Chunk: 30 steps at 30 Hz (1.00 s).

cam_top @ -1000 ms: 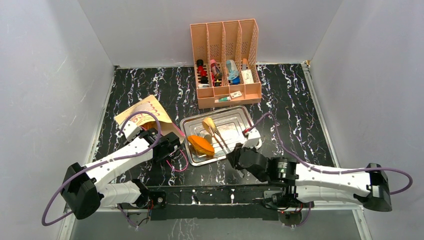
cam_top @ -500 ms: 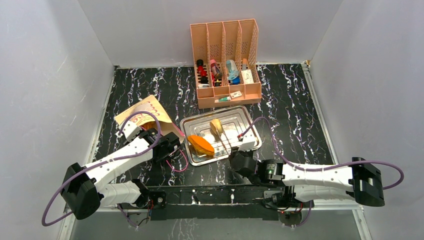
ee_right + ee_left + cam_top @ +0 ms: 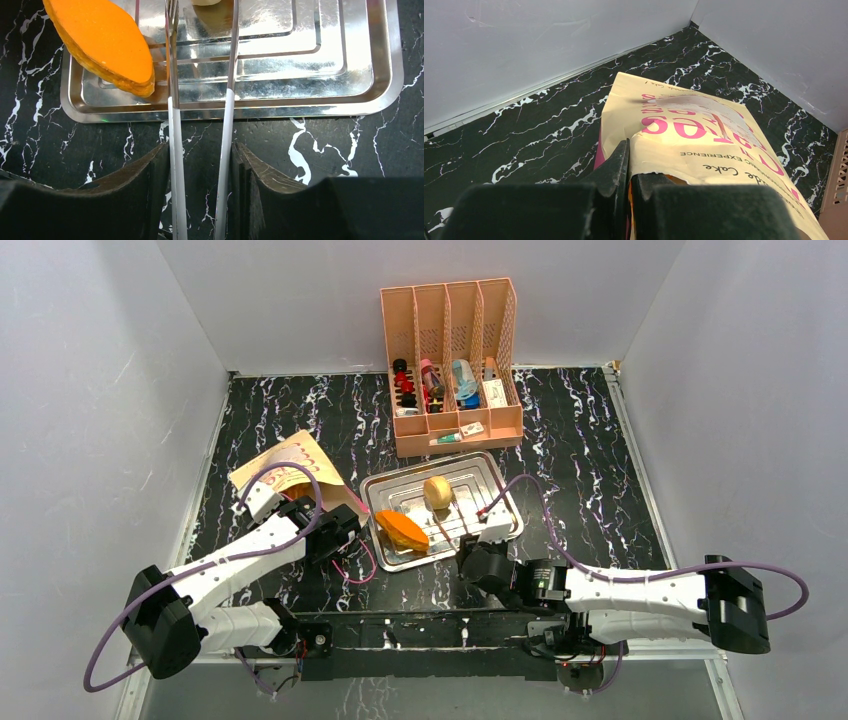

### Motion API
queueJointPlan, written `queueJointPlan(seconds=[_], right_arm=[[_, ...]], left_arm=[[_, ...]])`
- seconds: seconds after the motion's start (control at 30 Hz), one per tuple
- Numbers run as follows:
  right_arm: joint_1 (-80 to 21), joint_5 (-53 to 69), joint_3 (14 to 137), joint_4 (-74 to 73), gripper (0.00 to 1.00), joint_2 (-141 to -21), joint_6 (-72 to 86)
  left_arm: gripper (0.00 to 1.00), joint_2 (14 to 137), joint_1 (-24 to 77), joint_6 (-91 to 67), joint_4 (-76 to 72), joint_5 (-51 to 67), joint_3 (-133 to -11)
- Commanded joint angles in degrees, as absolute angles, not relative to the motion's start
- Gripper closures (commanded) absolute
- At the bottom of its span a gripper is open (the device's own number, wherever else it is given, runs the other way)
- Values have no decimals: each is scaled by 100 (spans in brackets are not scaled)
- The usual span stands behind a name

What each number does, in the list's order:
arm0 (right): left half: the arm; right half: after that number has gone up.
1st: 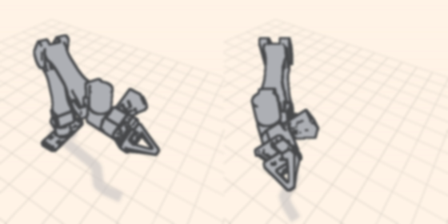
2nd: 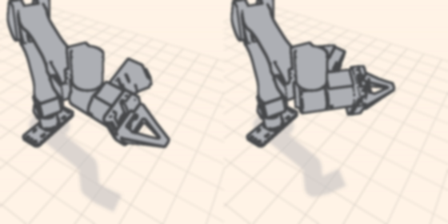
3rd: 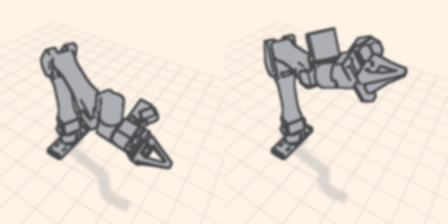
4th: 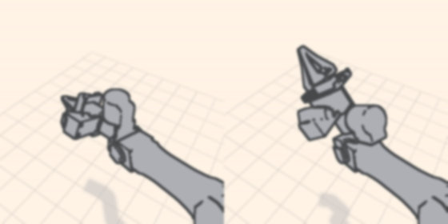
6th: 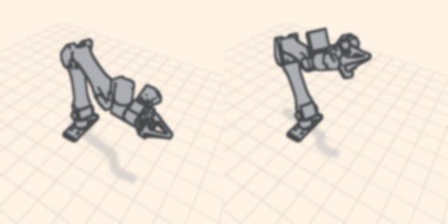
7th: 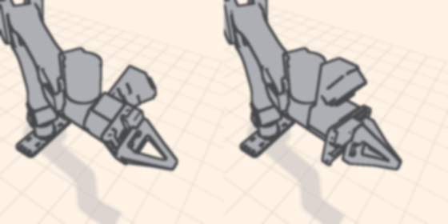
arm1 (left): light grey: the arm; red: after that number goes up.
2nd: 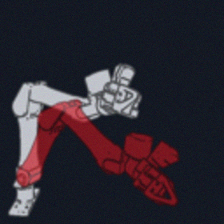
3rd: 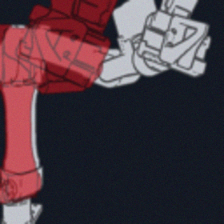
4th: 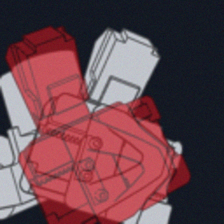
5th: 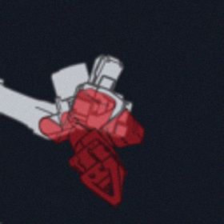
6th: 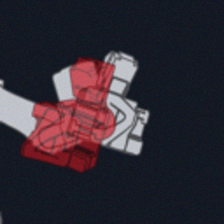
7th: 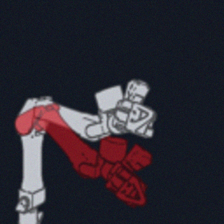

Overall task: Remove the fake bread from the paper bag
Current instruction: Place the fake bread in the container.

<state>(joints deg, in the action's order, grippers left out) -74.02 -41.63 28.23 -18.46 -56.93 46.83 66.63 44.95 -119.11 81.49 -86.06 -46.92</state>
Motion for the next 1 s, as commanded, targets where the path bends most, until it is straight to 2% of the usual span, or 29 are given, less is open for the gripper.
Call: queueJointPlan(seconds=[0.0, 0.3, 0.97], right_arm=[[-7400, -4345, 2865, -1885, 57, -5436, 4913], [-7400, -4425, 2885, -2505, 56, -4724, 5274], [-7424, -4563, 3470, -3028, 58, -4296, 5123]], left_arm=[[99, 6592, 4473, -13017, 8292, -8824, -4719], [99, 6607, 4471, -12989, 8288, -8851, -4752], [99, 6601, 4472, -12867, 8279, -8842, -4832]])
